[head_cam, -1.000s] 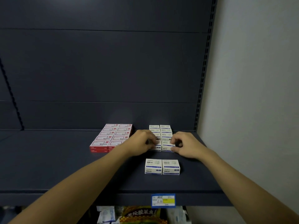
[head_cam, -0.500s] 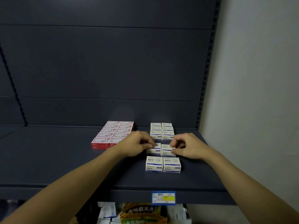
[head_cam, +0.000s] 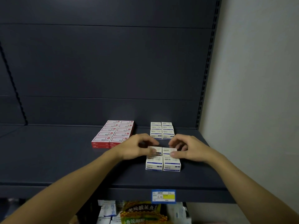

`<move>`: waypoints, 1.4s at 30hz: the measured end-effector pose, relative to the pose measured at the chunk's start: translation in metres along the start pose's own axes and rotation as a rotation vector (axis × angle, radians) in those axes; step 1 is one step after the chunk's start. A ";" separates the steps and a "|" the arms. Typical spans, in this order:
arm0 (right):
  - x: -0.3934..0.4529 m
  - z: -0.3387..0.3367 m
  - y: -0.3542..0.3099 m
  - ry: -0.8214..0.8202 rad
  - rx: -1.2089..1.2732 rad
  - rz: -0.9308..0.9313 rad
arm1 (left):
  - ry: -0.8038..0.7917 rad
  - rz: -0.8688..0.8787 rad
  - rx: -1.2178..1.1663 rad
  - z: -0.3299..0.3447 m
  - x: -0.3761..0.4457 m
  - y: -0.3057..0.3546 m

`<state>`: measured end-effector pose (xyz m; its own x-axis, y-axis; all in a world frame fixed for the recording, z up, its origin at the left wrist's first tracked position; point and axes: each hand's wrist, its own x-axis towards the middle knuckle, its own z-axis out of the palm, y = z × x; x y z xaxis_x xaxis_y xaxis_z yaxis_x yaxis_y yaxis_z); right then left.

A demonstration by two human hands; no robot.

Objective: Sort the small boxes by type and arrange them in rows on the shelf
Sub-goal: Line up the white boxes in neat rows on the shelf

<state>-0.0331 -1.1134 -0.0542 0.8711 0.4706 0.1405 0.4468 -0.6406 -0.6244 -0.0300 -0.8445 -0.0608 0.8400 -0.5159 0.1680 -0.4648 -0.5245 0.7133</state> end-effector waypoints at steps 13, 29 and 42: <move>-0.003 0.014 0.001 -0.168 -0.076 -0.029 | -0.038 0.012 0.211 0.017 -0.022 0.003; -0.002 0.016 0.005 -0.124 -0.064 -0.031 | -0.028 -0.018 0.287 0.017 -0.022 0.007; -0.011 0.004 0.006 -0.100 -0.066 -0.024 | -0.003 -0.038 0.151 0.010 -0.029 -0.001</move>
<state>-0.0411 -1.1203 -0.0624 0.8370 0.5421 0.0753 0.4823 -0.6656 -0.5696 -0.0571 -0.8361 -0.0733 0.8571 -0.4957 0.1404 -0.4696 -0.6395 0.6087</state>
